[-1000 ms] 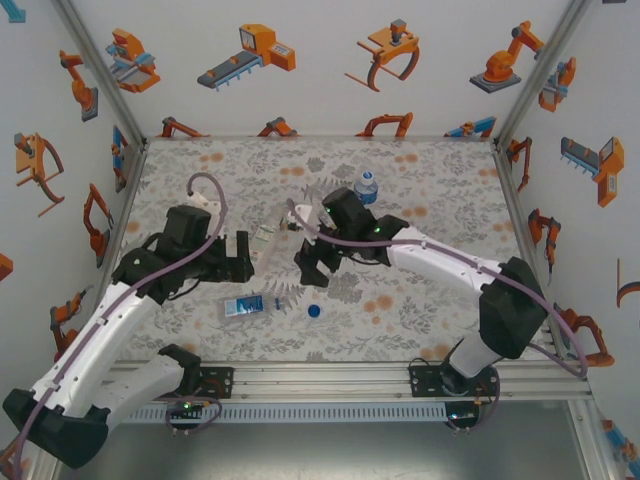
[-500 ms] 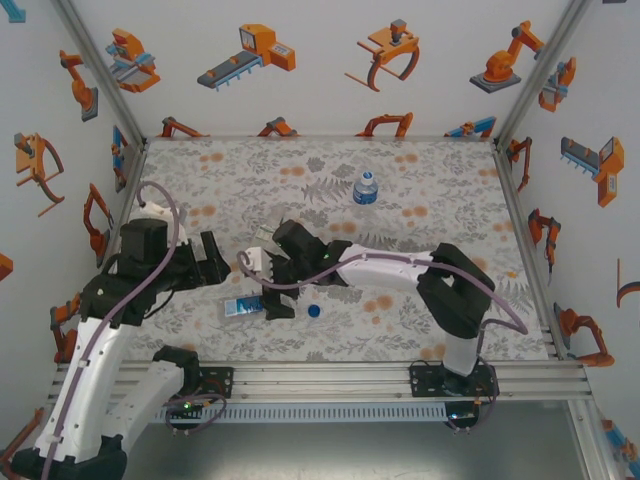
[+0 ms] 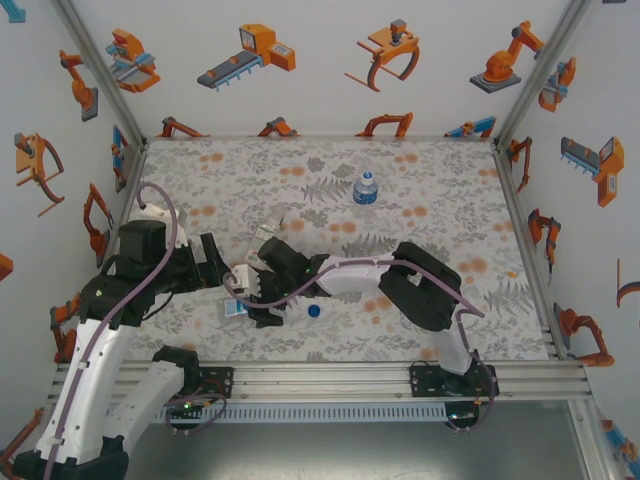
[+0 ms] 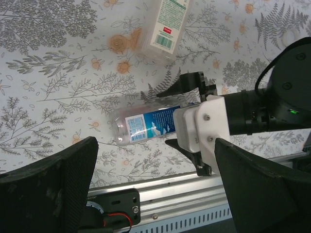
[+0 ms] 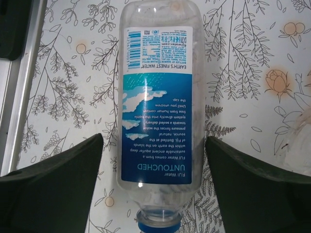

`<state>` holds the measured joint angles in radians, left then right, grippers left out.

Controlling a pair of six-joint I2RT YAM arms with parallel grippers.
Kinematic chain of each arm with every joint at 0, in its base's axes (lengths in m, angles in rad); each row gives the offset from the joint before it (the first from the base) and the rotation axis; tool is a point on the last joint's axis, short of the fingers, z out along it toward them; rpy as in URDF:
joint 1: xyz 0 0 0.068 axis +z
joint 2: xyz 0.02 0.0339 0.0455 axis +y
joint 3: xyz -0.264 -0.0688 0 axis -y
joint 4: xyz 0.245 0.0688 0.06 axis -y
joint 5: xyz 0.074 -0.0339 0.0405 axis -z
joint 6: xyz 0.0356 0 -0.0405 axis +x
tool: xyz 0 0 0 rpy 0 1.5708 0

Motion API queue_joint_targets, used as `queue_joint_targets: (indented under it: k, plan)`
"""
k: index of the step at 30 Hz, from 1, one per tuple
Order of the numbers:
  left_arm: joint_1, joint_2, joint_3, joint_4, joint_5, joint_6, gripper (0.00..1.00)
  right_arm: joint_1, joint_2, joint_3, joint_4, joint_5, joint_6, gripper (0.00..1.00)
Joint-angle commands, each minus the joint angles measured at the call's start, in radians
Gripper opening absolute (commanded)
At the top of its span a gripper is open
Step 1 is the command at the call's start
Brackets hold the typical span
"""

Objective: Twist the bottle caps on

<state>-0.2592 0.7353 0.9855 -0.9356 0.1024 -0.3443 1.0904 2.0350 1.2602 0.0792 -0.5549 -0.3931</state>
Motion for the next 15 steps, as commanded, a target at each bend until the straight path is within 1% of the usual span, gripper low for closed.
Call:
queue_joint_targets:
  k: [1, 5, 7, 12, 15]
  plan:
    - [0.004, -0.004, 0.024, 0.009, 0.049, 0.03, 0.97, 0.003, -0.025, 0.005, 0.053, 0.029, -0.019, 0.69]
    - [0.003, -0.009, 0.026, 0.019, 0.084, 0.049, 0.97, 0.002, -0.111, -0.056, 0.092, 0.049, -0.037, 0.59]
    - [0.005, -0.006, 0.028, 0.028, 0.107, 0.053, 0.97, 0.003, -0.165, -0.087, 0.088, 0.065, -0.061, 0.56]
    - [0.004, 0.011, 0.043, 0.033, 0.115, 0.047, 0.97, 0.006, -0.312, -0.149, -0.028, 0.117, -0.159, 0.49]
    - [0.003, 0.021, 0.044, 0.062, 0.16, 0.052, 0.97, 0.009, -0.412, -0.189, -0.117, 0.153, -0.225, 0.46]
